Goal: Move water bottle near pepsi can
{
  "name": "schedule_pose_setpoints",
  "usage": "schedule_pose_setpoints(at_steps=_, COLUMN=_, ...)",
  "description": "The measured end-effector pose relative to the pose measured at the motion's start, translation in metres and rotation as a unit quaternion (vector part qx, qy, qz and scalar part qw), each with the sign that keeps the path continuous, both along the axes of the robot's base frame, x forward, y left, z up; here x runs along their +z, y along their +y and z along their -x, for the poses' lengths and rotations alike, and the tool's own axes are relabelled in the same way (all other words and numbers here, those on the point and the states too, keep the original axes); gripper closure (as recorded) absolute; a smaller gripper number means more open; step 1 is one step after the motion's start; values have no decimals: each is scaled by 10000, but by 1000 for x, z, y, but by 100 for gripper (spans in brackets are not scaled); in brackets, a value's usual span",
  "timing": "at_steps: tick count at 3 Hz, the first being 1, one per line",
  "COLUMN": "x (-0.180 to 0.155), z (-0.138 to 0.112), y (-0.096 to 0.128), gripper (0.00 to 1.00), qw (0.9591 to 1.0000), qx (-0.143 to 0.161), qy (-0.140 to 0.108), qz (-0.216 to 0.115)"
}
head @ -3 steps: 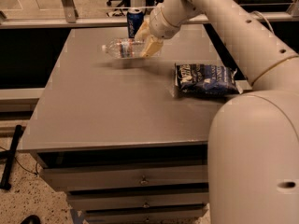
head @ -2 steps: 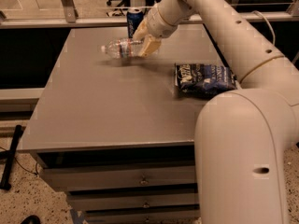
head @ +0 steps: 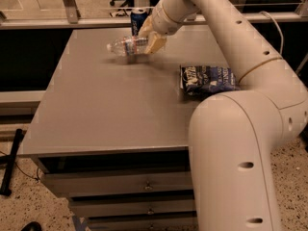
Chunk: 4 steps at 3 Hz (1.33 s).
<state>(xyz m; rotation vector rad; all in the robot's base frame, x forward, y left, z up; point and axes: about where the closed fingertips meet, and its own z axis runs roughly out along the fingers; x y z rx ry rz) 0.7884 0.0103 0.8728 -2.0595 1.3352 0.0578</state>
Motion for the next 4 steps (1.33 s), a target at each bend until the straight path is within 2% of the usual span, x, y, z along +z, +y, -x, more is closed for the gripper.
schedule_pose_setpoints(at_steps=1, x=2, z=-12, y=-10, gripper=100, qw=9998, qx=-148, qy=-112, qz=-4)
schedule_pose_setpoints(at_steps=2, x=5, z=-23, y=-19, gripper=84, qw=9991, qx=-353, qy=-223, qz=-45)
schedule_pose_setpoints(at_steps=4, x=2, z=-35, y=-29, gripper=37, qw=9980, qx=-566, qy=-271, qz=-67)
